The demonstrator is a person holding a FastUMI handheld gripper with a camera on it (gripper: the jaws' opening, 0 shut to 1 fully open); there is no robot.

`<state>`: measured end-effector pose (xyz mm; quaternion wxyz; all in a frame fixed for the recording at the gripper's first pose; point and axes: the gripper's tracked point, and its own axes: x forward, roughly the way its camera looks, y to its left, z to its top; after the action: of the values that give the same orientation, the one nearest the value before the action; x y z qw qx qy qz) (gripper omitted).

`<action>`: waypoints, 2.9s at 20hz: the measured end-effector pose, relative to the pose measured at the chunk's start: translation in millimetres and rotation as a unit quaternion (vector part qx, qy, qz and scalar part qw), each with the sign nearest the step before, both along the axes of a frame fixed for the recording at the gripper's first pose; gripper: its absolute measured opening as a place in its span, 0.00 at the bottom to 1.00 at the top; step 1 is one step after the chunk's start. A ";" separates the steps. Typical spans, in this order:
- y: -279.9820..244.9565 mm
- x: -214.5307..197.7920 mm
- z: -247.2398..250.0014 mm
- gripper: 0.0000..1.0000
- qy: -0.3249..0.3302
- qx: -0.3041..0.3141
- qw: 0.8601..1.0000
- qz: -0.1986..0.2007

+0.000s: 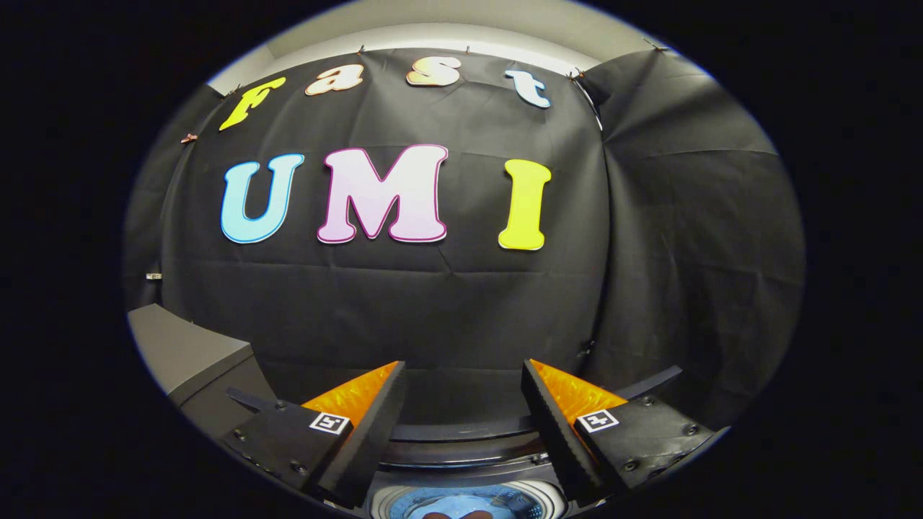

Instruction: Put the clothes into the washing machine and then close the washing machine lid.

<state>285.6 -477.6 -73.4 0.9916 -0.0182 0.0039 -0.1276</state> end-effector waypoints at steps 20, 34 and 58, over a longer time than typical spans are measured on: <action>-1.2 -20.9 -11.3 0.98 -0.009 0.004 1.000 -0.008; -23.9 -119.9 -21.8 0.98 0.018 0.062 0.995 -0.080; 319.2 -157.1 131.0 0.98 -0.049 0.029 0.997 0.060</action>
<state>128.4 -158.4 57.6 0.9966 0.0169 -0.0418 -0.0687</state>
